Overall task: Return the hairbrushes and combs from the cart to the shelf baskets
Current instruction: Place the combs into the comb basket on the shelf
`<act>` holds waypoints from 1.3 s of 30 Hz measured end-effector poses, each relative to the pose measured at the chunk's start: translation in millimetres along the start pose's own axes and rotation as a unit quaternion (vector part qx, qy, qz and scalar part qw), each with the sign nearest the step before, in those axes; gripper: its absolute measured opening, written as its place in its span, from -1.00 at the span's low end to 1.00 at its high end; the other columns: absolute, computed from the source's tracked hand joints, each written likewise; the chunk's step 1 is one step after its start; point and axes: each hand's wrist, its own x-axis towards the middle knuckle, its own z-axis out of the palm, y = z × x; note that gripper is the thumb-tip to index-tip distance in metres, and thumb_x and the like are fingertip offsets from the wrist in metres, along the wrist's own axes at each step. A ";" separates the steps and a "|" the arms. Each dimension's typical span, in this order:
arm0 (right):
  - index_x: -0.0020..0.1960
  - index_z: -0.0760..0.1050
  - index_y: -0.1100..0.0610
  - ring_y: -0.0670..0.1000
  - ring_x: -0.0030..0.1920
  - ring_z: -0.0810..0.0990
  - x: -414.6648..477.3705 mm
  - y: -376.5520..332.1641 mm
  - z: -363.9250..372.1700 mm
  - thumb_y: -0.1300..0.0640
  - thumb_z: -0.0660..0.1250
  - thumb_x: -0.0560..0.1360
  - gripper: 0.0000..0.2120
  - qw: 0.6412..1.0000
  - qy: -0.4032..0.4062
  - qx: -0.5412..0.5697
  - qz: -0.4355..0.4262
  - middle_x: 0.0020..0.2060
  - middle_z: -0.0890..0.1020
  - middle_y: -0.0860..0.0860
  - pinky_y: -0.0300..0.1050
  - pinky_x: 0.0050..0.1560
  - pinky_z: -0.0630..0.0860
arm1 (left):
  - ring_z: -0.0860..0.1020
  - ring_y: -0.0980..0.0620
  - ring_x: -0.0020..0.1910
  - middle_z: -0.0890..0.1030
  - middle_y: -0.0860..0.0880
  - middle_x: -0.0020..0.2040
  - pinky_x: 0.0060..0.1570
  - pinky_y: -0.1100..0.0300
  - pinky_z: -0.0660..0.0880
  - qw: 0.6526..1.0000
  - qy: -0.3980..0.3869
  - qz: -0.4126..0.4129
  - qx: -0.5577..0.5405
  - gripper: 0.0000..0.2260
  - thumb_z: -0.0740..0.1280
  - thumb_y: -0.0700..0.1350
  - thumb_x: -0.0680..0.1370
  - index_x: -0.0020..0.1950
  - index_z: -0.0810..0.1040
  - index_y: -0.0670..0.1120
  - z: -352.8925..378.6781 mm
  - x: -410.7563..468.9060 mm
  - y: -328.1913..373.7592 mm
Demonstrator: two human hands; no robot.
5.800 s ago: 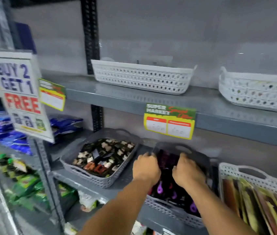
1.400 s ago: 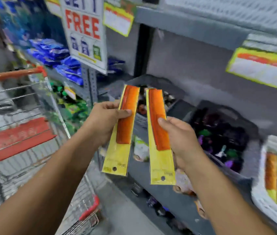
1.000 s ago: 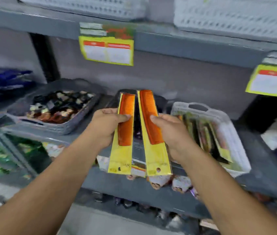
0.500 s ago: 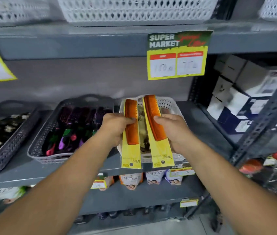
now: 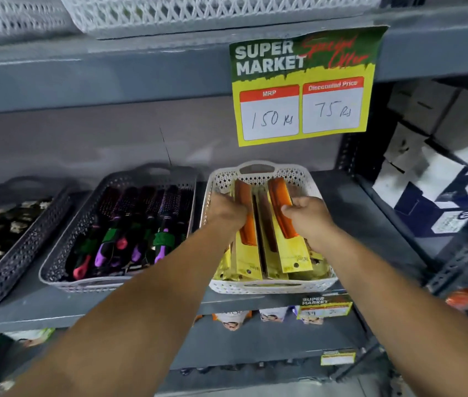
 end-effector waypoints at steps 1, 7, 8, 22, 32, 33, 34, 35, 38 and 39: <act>0.40 0.38 0.24 0.10 0.27 0.49 3.6 1.1 2.8 0.13 0.31 0.55 -0.55 1.000 -0.001 -0.009 0.006 0.33 0.49 0.14 -0.14 0.18 0.36 | 0.59 -0.02 -0.31 0.60 -0.08 -0.27 -0.39 0.19 0.49 1.000 0.000 0.000 0.003 -0.80 0.42 -0.22 0.46 0.06 0.57 -0.21 2.4 1.7 -1.6; 0.41 0.36 0.19 0.13 0.32 0.45 12.1 3.7 17.4 0.09 0.30 0.55 -0.54 0.998 -0.011 -0.058 0.016 0.36 0.47 0.11 -0.11 0.23 0.37 | 0.50 0.05 -0.41 0.59 -0.03 -0.20 -0.53 0.22 0.34 0.998 0.005 -0.001 0.065 -0.61 0.29 -0.23 0.53 0.37 0.45 -0.10 4.4 -3.2 -4.1; 0.41 0.36 0.18 0.13 0.32 0.45 12.0 3.9 18.7 0.07 0.30 0.55 -0.53 0.998 -0.010 -0.068 0.015 0.36 0.47 0.11 -0.10 0.26 0.38 | 0.51 0.07 -0.39 0.62 -0.03 -0.11 -0.54 0.24 0.35 0.997 0.007 0.004 0.080 -0.55 0.27 -0.24 0.54 0.44 0.38 -0.08 5.4 -3.9 -4.5; 0.20 0.49 0.23 0.18 0.11 0.56 7.7 6.4 22.6 0.06 0.24 0.57 -0.69 0.952 0.003 -0.303 -0.045 0.12 0.59 0.19 -0.11 -0.07 0.45 | 0.60 -0.14 -0.05 0.61 -0.16 -0.02 -0.09 0.06 0.55 0.988 0.031 0.023 0.153 -0.69 0.21 -0.30 0.55 0.29 0.47 -0.20 12.9 -21.2 -7.7; 0.02 0.57 0.24 0.20 0.06 0.58 -5.2 9.7 33.4 0.30 0.22 0.51 -0.82 0.871 0.055 -0.472 -0.122 0.02 0.60 0.19 0.03 0.06 0.51 | 0.63 -0.15 -0.11 0.60 -0.19 -0.03 -0.03 -0.05 0.63 0.981 0.025 0.018 0.194 -0.79 0.27 -0.26 0.53 -0.29 0.39 -0.10 16.3 -15.0 -9.7; 0.03 0.58 0.22 0.19 0.06 0.58 -7.2 8.5 33.2 0.30 0.21 0.52 -0.81 0.859 0.049 -0.496 -0.121 0.00 0.62 0.17 0.03 0.06 0.50 | 0.63 -0.14 -0.11 0.61 -0.17 -0.06 -0.03 -0.05 0.62 0.981 0.024 0.020 0.190 -0.79 0.28 -0.27 0.53 -0.29 0.40 -0.10 16.0 -13.9 -10.2; 0.04 0.59 0.20 0.17 0.05 0.59 -9.0 7.3 33.5 0.28 0.21 0.53 -0.80 0.849 0.040 -0.514 -0.116 -0.03 0.64 0.16 0.03 0.07 0.48 | 0.63 -0.15 -0.11 0.60 -0.14 -0.09 -0.03 -0.05 0.62 0.982 0.026 0.028 0.187 -0.82 0.29 -0.29 0.52 -0.27 0.44 -0.11 16.7 -12.5 -11.1; 0.04 0.59 0.17 0.17 0.06 0.58 -11.7 4.9 33.6 0.26 0.21 0.53 -0.81 0.843 0.031 -0.526 -0.108 -0.04 0.65 0.15 0.04 0.06 0.47 | 0.63 -0.15 -0.11 0.58 -0.10 -0.13 -0.04 -0.05 0.62 0.982 0.032 0.043 0.182 -0.89 0.30 -0.29 0.51 -0.19 0.50 -0.14 17.5 -11.1 -12.4; 0.05 0.57 0.15 0.14 -0.01 0.52 -16.0 0.0 37.5 0.16 0.28 0.53 -0.85 0.830 0.026 -0.549 -0.093 -0.09 0.62 0.14 0.01 -0.16 0.43 | 0.63 -0.13 -0.10 0.59 -0.07 -0.02 -0.07 -0.04 0.62 0.975 0.057 0.073 0.204 -0.89 0.36 -0.20 0.50 0.01 0.60 -0.11 18.1 -7.5 -18.9; 0.06 0.57 0.16 0.12 -0.04 0.49 -18.8 -2.1 38.3 0.15 0.28 0.54 -0.84 0.824 0.021 -0.559 -0.091 -0.09 0.60 0.14 -0.01 -0.19 0.41 | 0.62 -0.12 -0.08 0.57 -0.10 0.15 -0.06 -0.04 0.62 0.970 0.061 0.077 0.221 -0.88 0.38 -0.15 0.50 0.01 0.63 -0.07 18.6 -7.0 -20.2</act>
